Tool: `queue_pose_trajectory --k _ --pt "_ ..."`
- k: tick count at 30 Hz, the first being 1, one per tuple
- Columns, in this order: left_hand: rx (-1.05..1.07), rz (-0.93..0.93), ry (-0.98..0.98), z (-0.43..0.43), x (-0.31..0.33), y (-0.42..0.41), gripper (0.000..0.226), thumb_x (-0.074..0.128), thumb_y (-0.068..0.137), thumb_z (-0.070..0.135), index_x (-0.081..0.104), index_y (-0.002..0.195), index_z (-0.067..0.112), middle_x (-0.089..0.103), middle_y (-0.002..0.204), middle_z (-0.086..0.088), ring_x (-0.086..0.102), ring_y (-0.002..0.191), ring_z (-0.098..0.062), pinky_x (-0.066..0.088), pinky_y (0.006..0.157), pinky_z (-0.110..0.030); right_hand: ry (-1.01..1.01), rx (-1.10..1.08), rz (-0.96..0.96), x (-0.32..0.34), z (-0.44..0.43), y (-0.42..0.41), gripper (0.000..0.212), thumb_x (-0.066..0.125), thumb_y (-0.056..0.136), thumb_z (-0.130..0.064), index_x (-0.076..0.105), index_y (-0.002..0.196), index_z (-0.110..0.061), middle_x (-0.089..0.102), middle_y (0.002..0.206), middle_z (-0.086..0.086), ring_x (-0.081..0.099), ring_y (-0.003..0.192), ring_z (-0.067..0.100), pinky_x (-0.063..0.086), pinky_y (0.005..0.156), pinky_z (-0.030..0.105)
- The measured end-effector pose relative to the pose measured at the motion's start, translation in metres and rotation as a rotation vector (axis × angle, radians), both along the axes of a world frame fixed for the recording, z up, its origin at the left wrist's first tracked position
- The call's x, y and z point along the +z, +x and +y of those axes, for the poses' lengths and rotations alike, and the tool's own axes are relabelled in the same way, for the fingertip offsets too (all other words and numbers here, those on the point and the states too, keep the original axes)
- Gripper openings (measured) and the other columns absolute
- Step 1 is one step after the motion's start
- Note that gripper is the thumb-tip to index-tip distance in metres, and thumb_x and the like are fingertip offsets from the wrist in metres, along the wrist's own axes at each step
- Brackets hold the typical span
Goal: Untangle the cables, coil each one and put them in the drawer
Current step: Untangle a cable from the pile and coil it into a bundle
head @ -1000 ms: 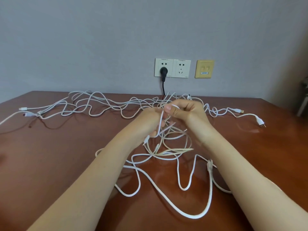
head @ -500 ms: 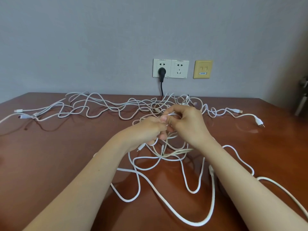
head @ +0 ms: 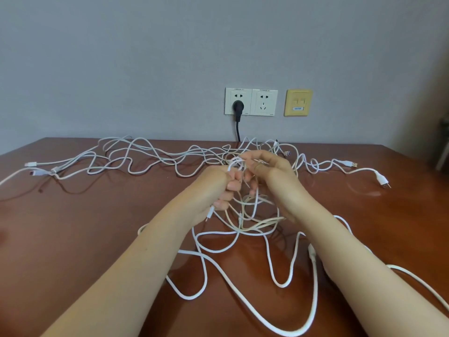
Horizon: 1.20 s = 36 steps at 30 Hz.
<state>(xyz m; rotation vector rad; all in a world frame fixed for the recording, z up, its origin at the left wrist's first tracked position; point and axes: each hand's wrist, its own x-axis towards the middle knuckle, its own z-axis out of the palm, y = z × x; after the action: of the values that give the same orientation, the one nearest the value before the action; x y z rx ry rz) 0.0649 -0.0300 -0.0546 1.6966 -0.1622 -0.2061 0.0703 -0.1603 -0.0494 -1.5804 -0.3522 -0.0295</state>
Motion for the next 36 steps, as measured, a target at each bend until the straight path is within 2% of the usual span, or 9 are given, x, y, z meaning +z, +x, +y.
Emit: queue_pose_trajectory --k 4,7,13,15,17,20,26,32,36 --pt "0.134 0.015 -0.149 0.005 0.007 -0.003 0.034 0.020 0.100 0.007 0.039 0.072 0.014 0.027 0.035 0.008 0.017 0.023 -0.001 0.011 0.027 -0.006 -0.102 0.106 0.080 -0.001 0.002 -0.001 0.019 0.047 0.092 0.002 0.049 0.103 -0.012 0.058 0.051 -0.001 0.046 0.041 0.011 0.040 0.048 0.021" --pt "0.201 0.028 -0.226 0.004 0.009 0.000 0.034 0.022 0.101 0.009 0.039 0.073 0.014 0.026 0.031 0.009 0.017 0.022 -0.001 0.012 0.030 -0.003 -0.115 -0.002 0.053 -0.002 0.006 0.000 0.009 0.053 0.092 -0.003 0.049 0.092 -0.010 0.058 0.053 0.000 0.049 0.040 0.010 0.041 0.045 0.019" --pt "0.366 -0.219 -0.044 -0.004 -0.003 0.005 0.035 0.032 0.102 0.023 0.053 0.076 0.015 0.033 0.033 0.009 0.026 0.026 -0.005 0.022 0.036 -0.015 -0.143 -0.271 -0.154 -0.008 0.006 -0.002 0.015 0.064 0.084 -0.004 0.064 0.073 -0.014 0.061 0.056 -0.001 0.056 0.044 0.008 0.051 0.057 0.022" --pt "0.405 -0.305 -0.003 -0.006 -0.004 0.004 0.032 0.033 0.102 0.023 0.061 0.091 0.010 0.047 0.049 -0.015 0.042 0.039 -0.031 0.035 0.043 -0.034 -0.190 -0.277 -0.174 -0.011 0.009 -0.003 0.018 0.063 0.082 -0.001 0.064 0.077 -0.019 0.063 0.057 -0.003 0.061 0.051 0.009 0.052 0.063 0.023" --pt "0.467 -0.365 0.069 -0.008 -0.004 0.001 0.029 0.034 0.101 0.022 0.061 0.102 0.013 0.054 0.089 -0.038 0.053 0.077 -0.051 0.045 0.067 -0.053 -0.218 -0.269 -0.199 -0.013 0.013 -0.003 0.023 0.063 0.081 -0.001 0.064 0.080 -0.025 0.064 0.058 -0.008 0.064 0.057 0.009 0.053 0.070 0.026" --pt "0.529 -0.449 0.154 -0.011 -0.006 -0.003 0.030 0.035 0.101 0.021 0.060 0.115 0.013 0.064 0.106 -0.022 0.057 0.102 -0.038 0.042 0.078 -0.034 -0.239 -0.291 -0.245 -0.015 0.016 -0.005 0.022 0.062 0.083 -0.003 0.071 0.091 -0.022 0.064 0.061 -0.009 0.064 0.060 0.010 0.052 0.073 0.024" --pt "0.505 -0.502 0.158 -0.013 -0.011 -0.002 0.027 0.035 0.100 0.016 0.062 0.105 0.015 0.062 0.094 -0.002 0.058 0.091 -0.022 0.041 0.077 -0.025 -0.332 -0.321 -0.405 -0.017 0.019 -0.012 0.023 0.063 0.082 -0.002 0.074 0.099 -0.014 0.068 0.064 0.000 0.060 0.063 0.007 0.045 0.065 0.013" --pt "0.543 -0.528 0.216 -0.013 -0.013 0.000 0.028 0.033 0.101 0.016 0.060 0.106 0.014 0.057 0.092 0.004 0.051 0.086 -0.012 0.032 0.060 -0.012 -0.349 -0.384 -0.436 -0.020 0.022 -0.013 0.017 0.064 0.081 -0.007 0.074 0.092 -0.015 0.054 0.053 -0.024 0.057 0.056 -0.003 0.042 0.062 0.008" --pt "0.531 -0.466 0.041 -0.014 -0.012 0.004 0.029 0.033 0.101 0.016 0.062 0.099 0.017 0.057 0.073 0.004 0.053 0.068 -0.014 0.039 0.062 -0.026 -0.260 -0.402 -0.394 -0.019 0.025 -0.015 0.017 0.064 0.080 -0.005 0.074 0.091 -0.015 0.061 0.063 -0.018 0.065 0.066 0.006 0.050 0.070 0.016"
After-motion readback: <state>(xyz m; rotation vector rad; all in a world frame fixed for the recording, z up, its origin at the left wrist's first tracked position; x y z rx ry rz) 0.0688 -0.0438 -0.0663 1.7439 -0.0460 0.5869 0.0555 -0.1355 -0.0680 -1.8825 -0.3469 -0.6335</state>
